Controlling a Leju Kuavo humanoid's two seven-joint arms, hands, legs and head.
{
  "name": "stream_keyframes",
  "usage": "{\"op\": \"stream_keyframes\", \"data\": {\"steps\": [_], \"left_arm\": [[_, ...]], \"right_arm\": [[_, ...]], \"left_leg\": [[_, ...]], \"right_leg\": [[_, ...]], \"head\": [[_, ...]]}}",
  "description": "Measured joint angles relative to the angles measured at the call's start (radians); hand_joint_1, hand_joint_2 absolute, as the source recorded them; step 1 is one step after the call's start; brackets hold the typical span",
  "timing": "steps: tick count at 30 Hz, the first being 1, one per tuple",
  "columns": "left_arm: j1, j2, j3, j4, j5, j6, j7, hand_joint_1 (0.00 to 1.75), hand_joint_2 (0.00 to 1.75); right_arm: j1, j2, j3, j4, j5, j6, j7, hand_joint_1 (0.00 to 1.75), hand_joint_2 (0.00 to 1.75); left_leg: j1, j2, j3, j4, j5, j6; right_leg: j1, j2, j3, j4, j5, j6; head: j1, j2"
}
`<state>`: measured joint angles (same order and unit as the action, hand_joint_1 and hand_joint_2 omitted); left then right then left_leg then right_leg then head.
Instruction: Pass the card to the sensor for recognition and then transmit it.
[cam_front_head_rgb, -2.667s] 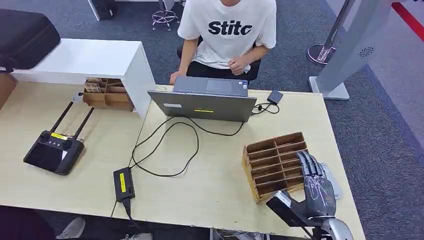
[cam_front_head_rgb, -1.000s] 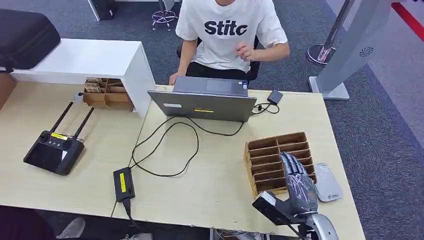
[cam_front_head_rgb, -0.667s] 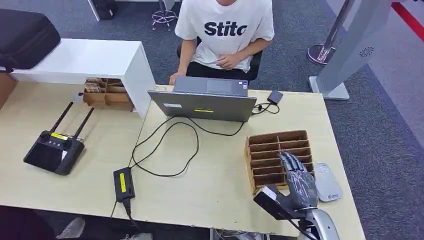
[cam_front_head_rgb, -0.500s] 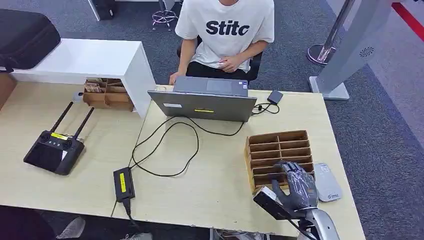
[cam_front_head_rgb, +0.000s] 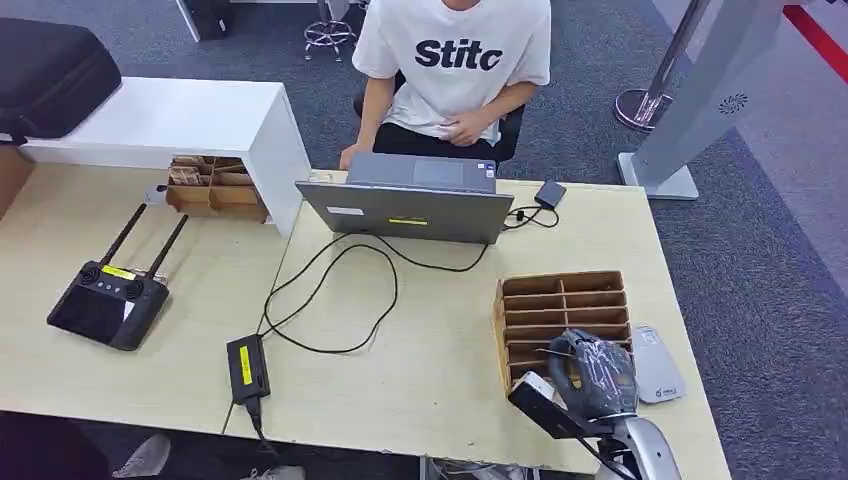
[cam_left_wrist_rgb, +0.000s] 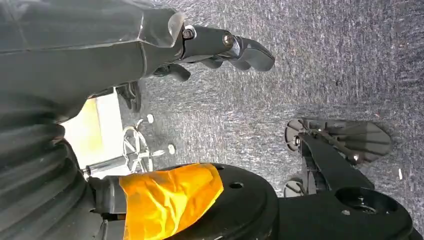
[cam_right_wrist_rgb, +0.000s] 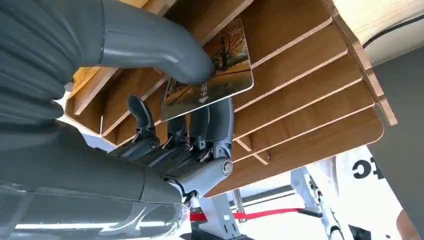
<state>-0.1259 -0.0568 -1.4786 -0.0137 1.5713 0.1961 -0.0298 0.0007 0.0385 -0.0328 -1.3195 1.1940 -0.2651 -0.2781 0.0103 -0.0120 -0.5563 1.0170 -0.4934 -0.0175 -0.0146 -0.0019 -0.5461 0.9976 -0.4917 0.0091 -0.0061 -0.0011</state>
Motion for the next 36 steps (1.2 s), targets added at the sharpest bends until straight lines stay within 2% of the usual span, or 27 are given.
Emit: {"op": "stream_keyframes", "data": {"steps": [2, 4, 6, 8, 12, 16, 19, 20, 23, 25, 29, 36], "left_arm": [[0.0, 0.0, 0.0, 0.0, 0.0, 0.0, 0.0, 0.0, 1.75], [0.0, 0.0, 0.0, 0.0, 0.0, 0.0, 0.0, 0.0, 1.75], [0.0, 0.0, 0.0, 0.0, 0.0, 0.0, 0.0, 0.0, 1.75], [0.0, 0.0, 0.0, 0.0, 0.0, 0.0, 0.0, 0.0, 1.75], [0.0, 0.0, 0.0, 0.0, 0.001, 0.001, 0.0, 0.0, 1.75], [0.0, 0.0, 0.0, 0.0, 0.001, 0.001, 0.0, 0.0, 1.75], [0.0, 0.0, 0.0, 0.0, 0.001, 0.001, 0.0, 0.0, 1.75], [0.0, 0.0, 0.0, 0.0, 0.001, 0.001, 0.0, 0.0, 1.75], [0.0, 0.0, -0.002, 0.0, -0.001, -0.001, 0.003, 0.0, 1.75], [-0.002, 0.002, -0.014, 0.0, -0.009, -0.005, 0.006, 0.0, 1.75], [-0.008, 0.006, -0.031, 0.0, -0.051, -0.014, 0.006, 0.0, 1.75], [-0.016, 0.016, -0.046, 0.0, -0.109, -0.03, -0.008, 0.0, 1.75]], "right_arm": [[0.001, 0.0, -0.002, -0.004, -0.001, -0.002, -0.003, 1.31, 1.75], [0.002, 0.0, -0.005, -0.008, -0.008, -0.005, -0.011, 1.38, 1.75], [0.006, 0.0, -0.008, -0.026, -0.029, -0.011, -0.032, 1.52, 1.75], [0.01, 0.002, -0.008, -0.054, -0.04, -0.018, -0.042, 1.54, 1.75], [0.015, 0.012, -0.009, -0.164, -0.042, -0.035, -0.048, 1.57, 1.75], [0.012, 0.016, -0.008, -0.284, -0.042, -0.041, -0.048, 1.52, 1.75], [0.002, 0.016, -0.008, -0.363, -0.053, -0.045, -0.05, 1.62, 1.75], [-0.004, 0.016, -0.008, -0.392, -0.057, -0.045, -0.051, 1.73, 1.75], [-0.026, 0.018, -0.004, -0.451, -0.05, -0.042, -0.048, 1.75, 1.75], [-0.054, 0.024, 0.011, -0.468, -0.062, 0.001, -0.051, 1.75, 1.75], [-0.172, 0.034, 0.059, -0.42, -0.059, 0.038, -0.033, 1.75, 1.75], [-0.404, 0.05, 0.103, -0.201, -0.054, 0.05, 0.0, 1.75, 1.75]], "left_leg": [[0.0, 0.0, 0.0, 0.0, 0.0, 0.0], [0.0, 0.0, 0.0, 0.0, 0.0, 0.0], [0.0, 0.0, 0.0, 0.0, 0.0, 0.0], [0.0, 0.0, 0.0, 0.0, 0.0, 0.0], [0.0, 0.0, 0.0, 0.0, 0.0, 0.0], [0.0, 0.0, 0.0, 0.0, 0.0, 0.0], [0.0, 0.0, 0.0, 0.0, 0.0, 0.0], [0.0, 0.0, 0.0, 0.0, 0.0, 0.0], [0.0, 0.0, 0.0, 0.0, 0.0, 0.0], [0.0, 0.0, 0.0, 0.0, 0.0, 0.0], [0.0, 0.001, 0.001, 0.0, 0.002, -0.001], [0.0, 0.001, 0.0, 0.0, 0.004, -0.001]], "right_leg": [[0.0, 0.0, 0.0, 0.0, 0.0, 0.0], [0.0, 0.0, 0.0, 0.0, 0.0, 0.0], [0.0, 0.0, 0.0, 0.0, 0.0, 0.0], [0.0, 0.0, 0.0, 0.0, 0.0, 0.0], [0.0, 0.0, 0.0, 0.0, 0.0, 0.0], [0.0, 0.0, 0.0, 0.0, 0.0, 0.0], [0.0, 0.0, 0.0, 0.0, 0.0, 0.0], [0.0, 0.0, 0.0, 0.0, 0.0, 0.0], [0.0, 0.0, 0.001, 0.0, 0.0, 0.0], [0.0, 0.001, 0.0, 0.001, 0.0, 0.0], [0.0, 0.002, 0.0, 0.001, 0.002, 0.0], [0.0, 0.001, 0.0, 0.001, 0.004, 0.0]], "head": [[0.0, 0.0], [0.0, 0.0], [0.0, 0.0], [0.0, 0.0], [0.0, 0.0], [0.0, 0.0], [0.0, 0.0], [0.0, 0.0], [0.0, 0.0], [0.0, 0.0], [0.0, 0.0], [0.0, 0.0]]}}
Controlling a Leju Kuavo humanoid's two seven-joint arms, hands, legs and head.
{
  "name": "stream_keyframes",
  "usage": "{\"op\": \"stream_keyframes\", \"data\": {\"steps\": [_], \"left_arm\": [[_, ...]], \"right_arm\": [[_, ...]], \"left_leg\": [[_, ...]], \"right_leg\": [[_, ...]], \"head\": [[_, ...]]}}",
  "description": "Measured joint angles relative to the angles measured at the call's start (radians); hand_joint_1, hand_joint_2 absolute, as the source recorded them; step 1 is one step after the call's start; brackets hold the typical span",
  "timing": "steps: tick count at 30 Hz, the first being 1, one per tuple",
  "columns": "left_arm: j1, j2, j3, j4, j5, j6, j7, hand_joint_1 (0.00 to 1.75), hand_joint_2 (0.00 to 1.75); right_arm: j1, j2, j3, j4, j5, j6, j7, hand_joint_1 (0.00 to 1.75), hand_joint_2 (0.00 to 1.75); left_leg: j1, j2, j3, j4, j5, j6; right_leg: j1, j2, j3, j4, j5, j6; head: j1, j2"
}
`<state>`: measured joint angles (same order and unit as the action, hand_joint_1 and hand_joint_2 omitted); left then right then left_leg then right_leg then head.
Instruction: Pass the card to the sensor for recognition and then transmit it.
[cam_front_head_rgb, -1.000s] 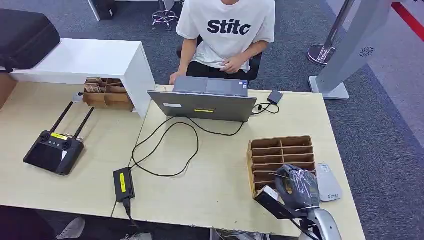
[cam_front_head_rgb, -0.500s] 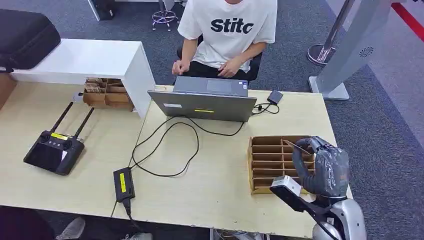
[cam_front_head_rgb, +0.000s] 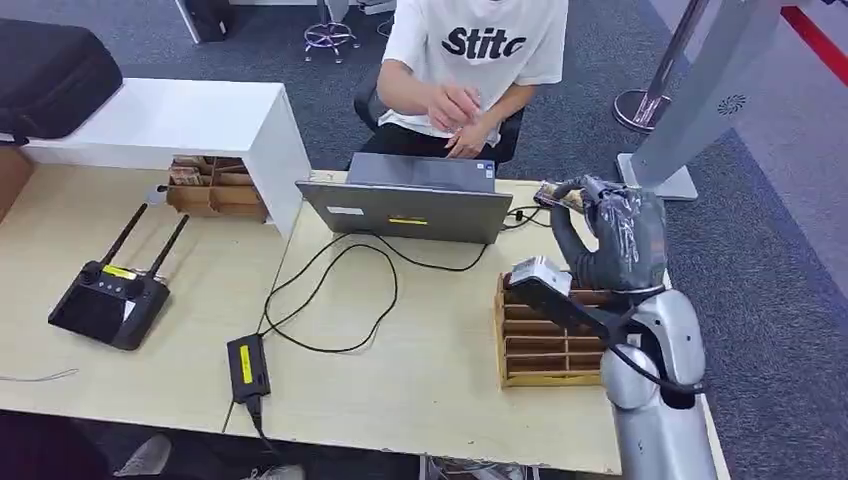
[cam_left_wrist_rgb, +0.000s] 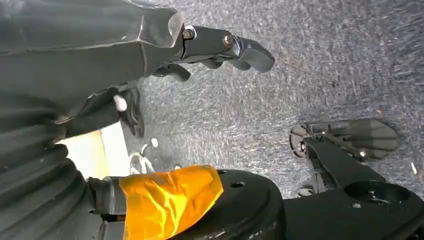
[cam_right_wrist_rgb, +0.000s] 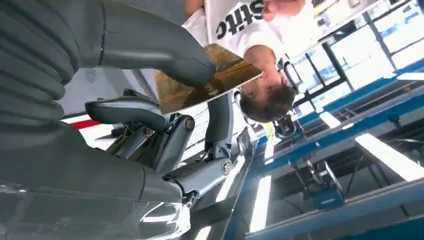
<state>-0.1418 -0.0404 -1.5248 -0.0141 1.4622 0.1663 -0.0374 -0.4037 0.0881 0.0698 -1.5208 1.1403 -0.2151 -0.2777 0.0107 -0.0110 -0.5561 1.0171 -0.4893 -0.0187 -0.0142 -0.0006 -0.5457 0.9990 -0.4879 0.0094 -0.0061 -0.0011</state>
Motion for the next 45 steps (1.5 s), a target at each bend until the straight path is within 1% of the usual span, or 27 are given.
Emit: {"op": "stream_keyframes", "data": {"steps": [5, 8, 16, 22, 27, 28, 29, 30, 37, 41, 45], "left_arm": [[-0.001, 0.004, -0.002, -0.003, -0.02, -0.009, -0.002, 0.0, 1.75], [-0.001, 0.006, -0.002, -0.005, -0.026, -0.01, -0.002, 0.0, 1.75], [-0.001, 0.013, -0.002, -0.012, -0.038, -0.011, 0.002, 0.0, 1.75], [-0.001, 0.014, -0.002, -0.013, -0.041, -0.011, 0.003, 0.0, 1.75], [-0.001, 0.015, -0.002, -0.016, -0.041, -0.011, 0.006, 0.0, 1.75], [-0.001, 0.016, -0.003, -0.016, -0.042, -0.011, 0.009, 0.0, 1.75], [-0.001, 0.016, -0.003, -0.016, -0.044, -0.011, 0.011, 0.0, 1.75], [-0.001, 0.016, -0.002, -0.016, -0.044, -0.011, 0.011, 0.0, 1.75], [-0.001, 0.016, -0.002, -0.016, -0.04, -0.01, 0.013, 0.0, 1.75], [0.0, 0.016, -0.003, -0.016, -0.03, -0.008, 0.014, 0.0, 1.75], [0.001, 0.016, -0.003, -0.016, -0.016, -0.007, 0.015, 0.0, 1.75]], "right_arm": [[-0.131, 0.012, 0.006, 0.158, 0.034, 0.003, 0.033, 1.75, 1.75], [-0.181, 0.014, 0.006, 0.227, 0.049, 0.003, 0.05, 1.75, 1.75], [-0.32, 0.016, -0.009, 0.468, 0.08, 0.0, 0.098, 1.75, 1.75], [-0.378, 0.015, -0.056, 0.623, 0.09, -0.002, 0.114, 1.75, 1.75], [-0.4, 0.016, -0.083, 0.693, 0.096, -0.005, 0.109, 1.75, 1.75], [-0.4, 0.016, -0.086, 0.699, 0.098, -0.005, 0.107, 0.42, 1.75], [-0.401, 0.016, -0.09, 0.705, 0.101, -0.006, 0.106, 0.42, 1.75], [-0.401, 0.016, -0.095, 0.709, 0.102, -0.007, 0.105, 0.0, 1.75], [-0.4, 0.019, -0.122, 0.699, 0.096, -0.019, 0.08, 0.0, 1.75], [-0.383, 0.031, -0.13, 0.622, 0.062, -0.008, 0.049, 0.0, 1.75], [-0.338, 0.042, -0.131, 0.47, 0.01, 0.038, 0.023, 0.0, 1.75]], "left_leg": [[0.0, 0.0, 0.0, 0.0, 0.0, 0.0], [0.0, -0.001, 0.0, 0.0, 0.0, 0.0], [0.0, 0.0, 0.0, 0.0, 0.0, 0.0], [0.0, -0.003, -0.001, 0.001, 0.001, 0.001], [0.0, -0.006, -0.004, 0.001, 0.001, 0.001], [0.0, -0.006, -0.004, 0.001, 0.001, 0.001], [0.0, -0.006, -0.005, 0.001, 0.001, 0.001], [0.0, -0.006, -0.006, 0.001, 0.001, 0.001], [0.0, -0.003, -0.006, 0.001, 0.001, 0.001], [0.0, -0.003, -0.005, 0.001, 0.002, 0.001], [0.0, -0.003, -0.005, 0.001, 0.002, 0.001]], "right_leg": [[0.0, 0.0, 0.0, 0.0, 0.0, 0.0], [0.0, -0.001, 0.0, 0.0, 0.0, 0.0], [0.0, 0.0, 0.0, 0.0, 0.0, 0.0], [0.0, -0.003, -0.001, 0.0, 0.0, 0.0], [0.0, -0.006, -0.002, 0.0, 0.0, 0.0], [0.0, -0.006, -0.002, 0.0, 0.0, 0.0], [0.0, -0.006, -0.002, 0.0, 0.0, 0.0], [0.0, -0.006, -0.003, 0.0, 0.0, 0.0], [0.0, -0.004, -0.004, -0.001, 0.0, 0.0], [0.0, -0.003, -0.004, -0.001, 0.001, 0.001], [0.0, -0.004, -0.004, 0.0, 0.001, 0.001]], "head": [[0.0, 0.0], [0.0, 0.0], [0.0, 0.0], [0.0, 0.0], [0.0, 0.0], [0.0, 0.0], [0.0, 0.0], [0.0, 0.0], [0.0, 0.0], [0.0, 0.0], [0.0, 0.0]]}}
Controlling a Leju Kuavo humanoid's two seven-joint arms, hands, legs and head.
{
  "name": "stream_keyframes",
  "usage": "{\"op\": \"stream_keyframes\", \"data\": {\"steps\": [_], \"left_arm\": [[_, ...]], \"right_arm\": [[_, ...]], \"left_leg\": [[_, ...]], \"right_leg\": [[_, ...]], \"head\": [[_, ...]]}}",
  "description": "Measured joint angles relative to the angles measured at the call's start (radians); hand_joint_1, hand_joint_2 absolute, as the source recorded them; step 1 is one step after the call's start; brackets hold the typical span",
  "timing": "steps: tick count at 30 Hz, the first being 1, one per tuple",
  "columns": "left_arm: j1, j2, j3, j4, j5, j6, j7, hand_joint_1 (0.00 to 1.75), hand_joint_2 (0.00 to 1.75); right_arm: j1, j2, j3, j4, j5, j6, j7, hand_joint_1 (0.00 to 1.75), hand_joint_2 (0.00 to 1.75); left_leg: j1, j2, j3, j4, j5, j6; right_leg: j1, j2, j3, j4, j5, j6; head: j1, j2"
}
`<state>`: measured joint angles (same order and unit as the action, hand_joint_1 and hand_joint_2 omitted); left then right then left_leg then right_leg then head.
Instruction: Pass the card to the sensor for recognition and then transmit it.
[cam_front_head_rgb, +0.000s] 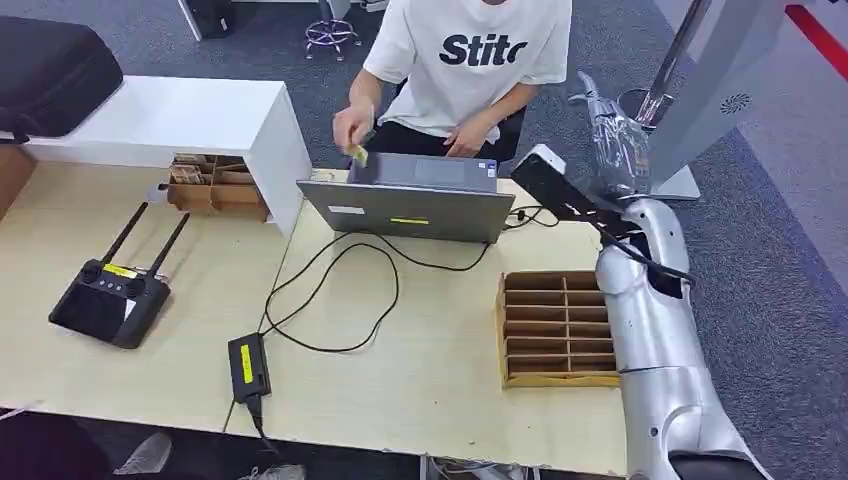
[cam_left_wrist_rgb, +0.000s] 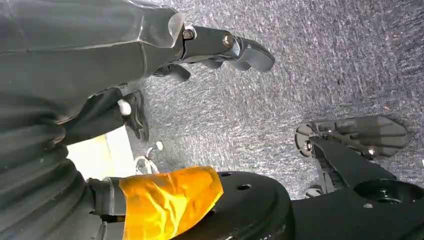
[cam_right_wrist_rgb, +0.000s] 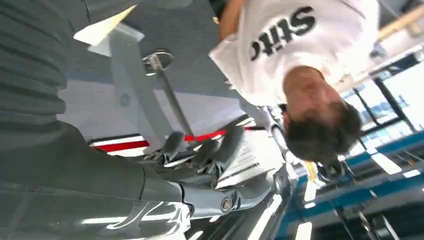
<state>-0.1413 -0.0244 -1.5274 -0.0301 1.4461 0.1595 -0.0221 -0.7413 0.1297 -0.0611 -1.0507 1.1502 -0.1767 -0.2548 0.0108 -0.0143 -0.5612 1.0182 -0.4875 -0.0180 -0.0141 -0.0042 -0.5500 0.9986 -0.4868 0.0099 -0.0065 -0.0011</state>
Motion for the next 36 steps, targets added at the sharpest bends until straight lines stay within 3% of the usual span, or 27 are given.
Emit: {"op": "stream_keyframes", "data": {"steps": [11, 16, 20, 24, 30, 36], "left_arm": [[0.003, -0.005, 0.0, 0.0, 0.064, 0.015, 0.001, 0.0, 1.75], [0.007, -0.014, 0.0, 0.0, 0.107, 0.031, 0.001, 0.0, 1.75], [0.013, -0.021, 0.003, 0.0, 0.122, 0.045, 0.001, 0.0, 1.75], [0.015, -0.027, 0.016, 0.002, 0.125, 0.052, 0.001, 0.0, 1.75], [0.018, -0.036, 0.051, 0.009, 0.126, 0.062, -0.005, 0.0, 1.75], [0.018, -0.04, 0.061, 0.016, 0.126, 0.064, -0.005, 0.0, 1.75]], "right_arm": [[0.216, 0.008, 0.009, -0.444, -0.225, 0.054, -0.099, 0.0, 1.75], [0.396, 0.008, 0.008, -0.664, -0.366, 0.052, -0.173, 0.0, 1.75], [0.548, 0.008, -0.021, -0.792, -0.407, 0.046, -0.217, 0.0, 1.75], [0.671, 0.011, -0.066, -0.862, -0.437, 0.034, -0.251, 0.0, 1.75], [0.815, 0.067, -0.171, -0.946, -0.532, 0.033, -0.316, 0.0, 1.75], [0.848, 0.126, -0.326, -0.986, -0.609, 0.06, -0.325, 0.0, 1.75]], "left_leg": [[0.0, 0.0, 0.0, 0.0, 0.0, 0.0], [0.0, -0.001, 0.0, 0.0, -0.001, 0.001], [0.0, -0.001, 0.0, 0.0, -0.001, 0.001], [0.0, -0.001, 0.0, 0.0, -0.001, 0.001], [0.0, 0.0, 0.0, 0.0, -0.001, 0.001], [0.0, 0.0, 0.0, 0.0, -0.001, 0.001]], "right_leg": [[0.0, 0.0, 0.0, 0.0, 0.0, 0.0], [0.0, -0.001, 0.0, -0.001, 0.0, 0.0], [0.0, -0.001, 0.0, -0.001, -0.001, 0.0], [0.0, -0.001, 0.0, -0.001, -0.001, 0.001], [0.0, -0.001, 0.0, -0.001, -0.001, 0.001], [0.0, 0.0, 0.0, -0.001, -0.001, 0.001]], "head": [[0.0, 0.0], [0.0, 0.0], [0.0, 0.0], [0.0, 0.0], [0.0, 0.0], [0.0, 0.0]]}}
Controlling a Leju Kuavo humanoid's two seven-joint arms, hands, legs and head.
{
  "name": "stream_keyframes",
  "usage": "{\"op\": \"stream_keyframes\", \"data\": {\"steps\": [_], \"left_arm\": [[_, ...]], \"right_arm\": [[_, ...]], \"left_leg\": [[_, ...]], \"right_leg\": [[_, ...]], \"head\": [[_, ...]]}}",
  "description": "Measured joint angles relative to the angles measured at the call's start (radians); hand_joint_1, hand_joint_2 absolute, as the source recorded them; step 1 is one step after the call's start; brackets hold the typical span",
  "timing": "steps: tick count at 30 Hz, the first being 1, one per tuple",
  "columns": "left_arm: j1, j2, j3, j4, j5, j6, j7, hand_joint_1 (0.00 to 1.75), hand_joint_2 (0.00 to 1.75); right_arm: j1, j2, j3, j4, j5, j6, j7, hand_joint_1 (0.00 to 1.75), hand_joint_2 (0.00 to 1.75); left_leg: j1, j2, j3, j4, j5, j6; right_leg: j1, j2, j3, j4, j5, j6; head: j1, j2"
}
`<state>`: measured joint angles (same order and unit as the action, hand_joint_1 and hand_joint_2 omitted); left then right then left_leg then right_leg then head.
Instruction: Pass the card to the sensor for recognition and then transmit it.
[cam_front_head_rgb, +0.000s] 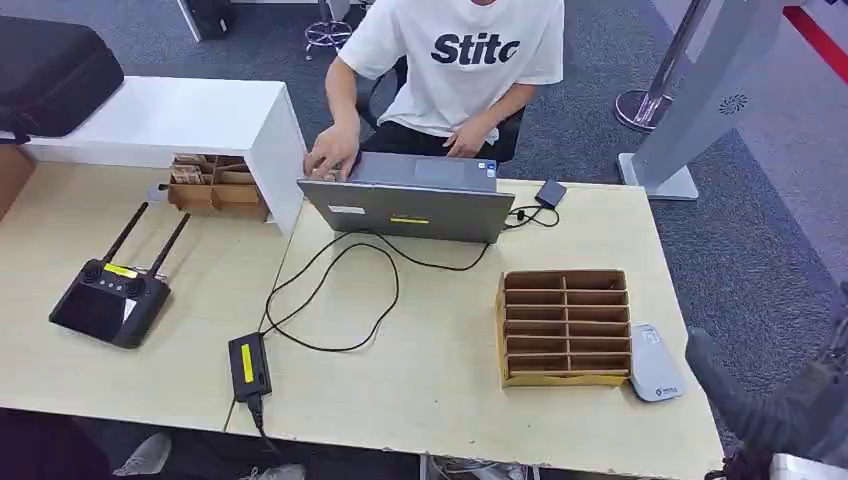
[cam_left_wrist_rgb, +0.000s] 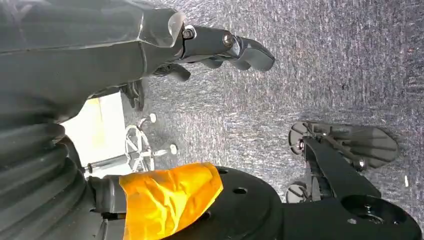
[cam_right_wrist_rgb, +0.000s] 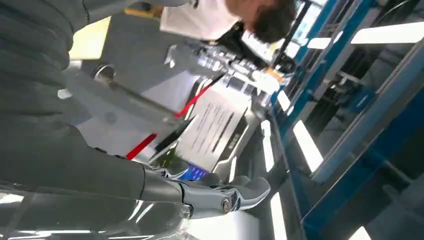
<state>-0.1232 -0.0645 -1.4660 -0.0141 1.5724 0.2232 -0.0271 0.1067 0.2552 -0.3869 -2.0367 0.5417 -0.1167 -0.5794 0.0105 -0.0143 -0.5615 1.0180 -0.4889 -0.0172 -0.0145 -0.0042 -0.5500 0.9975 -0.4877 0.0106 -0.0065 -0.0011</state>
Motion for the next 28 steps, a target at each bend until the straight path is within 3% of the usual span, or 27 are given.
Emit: {"op": "stream_keyframes", "data": {"steps": [2, 7, 10, 14, 21, 28], "left_arm": [[0.0, -0.002, 0.0, 0.001, 0.0, 0.0, 0.001, 0.0, 1.75], [-0.001, -0.005, 0.0, 0.006, 0.0, -0.002, 0.001, 0.0, 1.75], [-0.001, -0.006, 0.0, 0.007, 0.0, -0.003, 0.001, 0.0, 1.75], [-0.001, -0.005, 0.0, 0.007, 0.0, -0.003, 0.001, 0.0, 1.75], [-0.001, -0.005, 0.0, 0.007, 0.001, -0.005, 0.011, 0.0, 1.75], [-0.002, -0.005, -0.004, 0.008, 0.001, -0.01, 0.011, 0.0, 1.75]], "right_arm": [[-0.005, 0.01, -0.05, 0.0, 0.004, -0.005, 0.011, 0.0, 1.75], [-0.065, 0.017, -0.277, 0.074, -0.006, 0.013, 0.053, 0.0, 1.75], [-0.115, 0.009, -0.406, 0.17, -0.006, 0.024, 0.083, 0.0, 1.75], [-0.152, -0.035, -0.567, 0.357, 0.037, 0.009, 0.059, 0.0, 1.75], [-0.194, -0.11, -0.74, 0.656, 0.167, -0.063, 0.078, 0.0, 1.75], [-0.207, -0.196, -0.834, 0.929, 0.241, -0.118, 0.099, 0.0, 1.75]], "left_leg": [[0.0, 0.0, 0.0, 0.0, 0.0, 0.0], [-0.001, 0.0, 0.0, 0.0, 0.0, 0.0], [-0.001, 0.0, 0.001, 0.0, 0.0, 0.0], [-0.001, -0.002, -0.001, 0.0, 0.0, 0.0], [-0.001, -0.001, 0.0, 0.0, 0.0, 0.001], [-0.001, -0.001, 0.0, 0.0, 0.0, 0.001]], "right_leg": [[0.0, 0.0, 0.0, 0.0, 0.0, 0.0], [-0.001, 0.0, 0.001, 0.0, 0.0, 0.0], [-0.001, 0.0, 0.0, -0.001, 0.0, 0.0], [-0.001, -0.002, 0.001, -0.001, 0.0, 0.0], [-0.001, -0.002, 0.0, -0.001, 0.0, 0.0], [-0.001, -0.002, 0.0, -0.001, 0.0, 0.0]], "head": [[0.0, 0.0], [0.0, 0.0], [0.0, 0.0], [0.0, 0.0], [0.0, 0.0], [0.0, 0.0]]}}
